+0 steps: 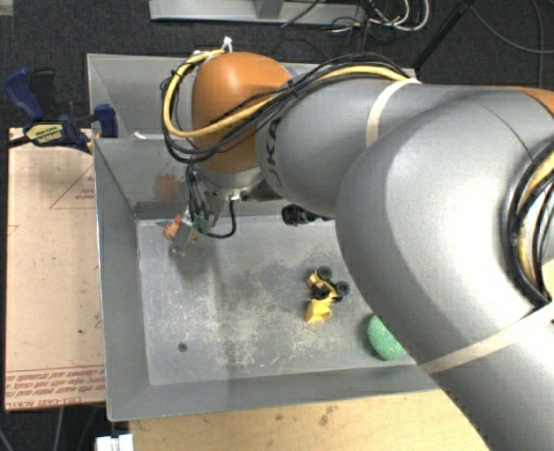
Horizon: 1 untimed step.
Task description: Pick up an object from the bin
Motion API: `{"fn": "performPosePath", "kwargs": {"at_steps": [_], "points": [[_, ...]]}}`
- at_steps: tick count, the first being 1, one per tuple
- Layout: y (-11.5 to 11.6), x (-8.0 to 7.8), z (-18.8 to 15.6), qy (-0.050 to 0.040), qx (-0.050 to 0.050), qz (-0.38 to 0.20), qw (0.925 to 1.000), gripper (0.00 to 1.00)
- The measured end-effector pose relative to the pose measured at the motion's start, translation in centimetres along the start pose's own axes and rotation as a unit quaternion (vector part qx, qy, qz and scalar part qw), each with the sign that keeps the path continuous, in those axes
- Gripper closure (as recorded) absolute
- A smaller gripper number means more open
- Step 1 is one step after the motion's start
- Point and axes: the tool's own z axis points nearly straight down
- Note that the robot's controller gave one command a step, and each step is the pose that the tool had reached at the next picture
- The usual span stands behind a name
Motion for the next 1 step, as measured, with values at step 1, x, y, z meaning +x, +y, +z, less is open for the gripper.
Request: {"fn": "performPosePath", "kwargs": {"at_steps": [1], "points": [[0.12, -0.12, -1.48, -0.0020, -0.002, 0.000, 1.0000, 1.00]]}}
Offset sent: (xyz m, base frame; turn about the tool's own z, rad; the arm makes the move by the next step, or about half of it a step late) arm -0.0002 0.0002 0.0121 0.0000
